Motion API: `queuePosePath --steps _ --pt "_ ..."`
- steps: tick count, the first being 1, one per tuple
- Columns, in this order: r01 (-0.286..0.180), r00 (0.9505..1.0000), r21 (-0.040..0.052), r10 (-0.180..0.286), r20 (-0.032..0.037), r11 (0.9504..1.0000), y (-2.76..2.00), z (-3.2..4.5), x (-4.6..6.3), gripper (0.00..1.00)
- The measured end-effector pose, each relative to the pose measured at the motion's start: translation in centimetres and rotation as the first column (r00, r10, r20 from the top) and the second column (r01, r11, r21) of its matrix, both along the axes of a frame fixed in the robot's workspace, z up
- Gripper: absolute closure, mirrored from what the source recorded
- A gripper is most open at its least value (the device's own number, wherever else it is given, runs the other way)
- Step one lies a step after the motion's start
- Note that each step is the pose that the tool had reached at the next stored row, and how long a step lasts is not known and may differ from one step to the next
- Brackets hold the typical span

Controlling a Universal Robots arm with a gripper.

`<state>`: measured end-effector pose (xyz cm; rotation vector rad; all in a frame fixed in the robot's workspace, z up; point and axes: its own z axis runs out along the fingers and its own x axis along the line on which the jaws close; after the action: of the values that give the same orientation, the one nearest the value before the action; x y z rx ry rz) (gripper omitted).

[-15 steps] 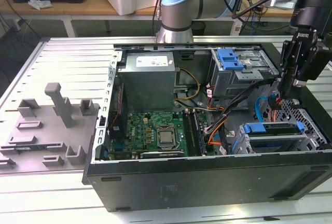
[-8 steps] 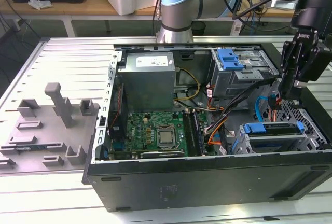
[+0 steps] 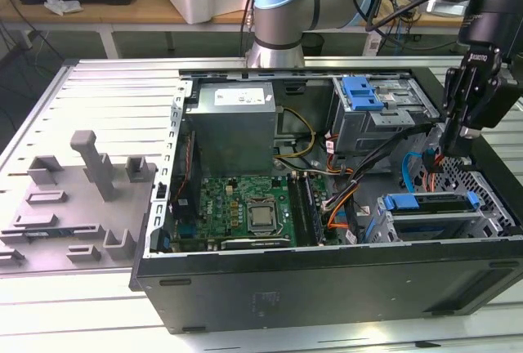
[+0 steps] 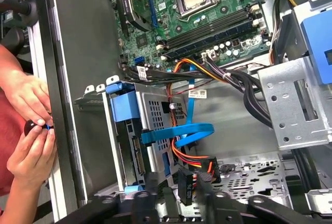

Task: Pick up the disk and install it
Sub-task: 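Insert the first disk wire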

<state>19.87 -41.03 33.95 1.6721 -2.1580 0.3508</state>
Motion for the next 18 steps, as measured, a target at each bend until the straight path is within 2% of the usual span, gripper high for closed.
queuePosePath --steps 1,6,18 --pt "0.0 1.0 -0.001 0.0 0.0 1.0 0.0 -0.01 0.0 0.68" --pt "0.0 1.0 -0.0045 0.0 -0.0001 1.0 0.0 -0.07 0.0 0.68" --pt "0.008 1.0 -0.005 -0.008 -0.0001 1.0 0.0 -0.11 0.0 0.68"
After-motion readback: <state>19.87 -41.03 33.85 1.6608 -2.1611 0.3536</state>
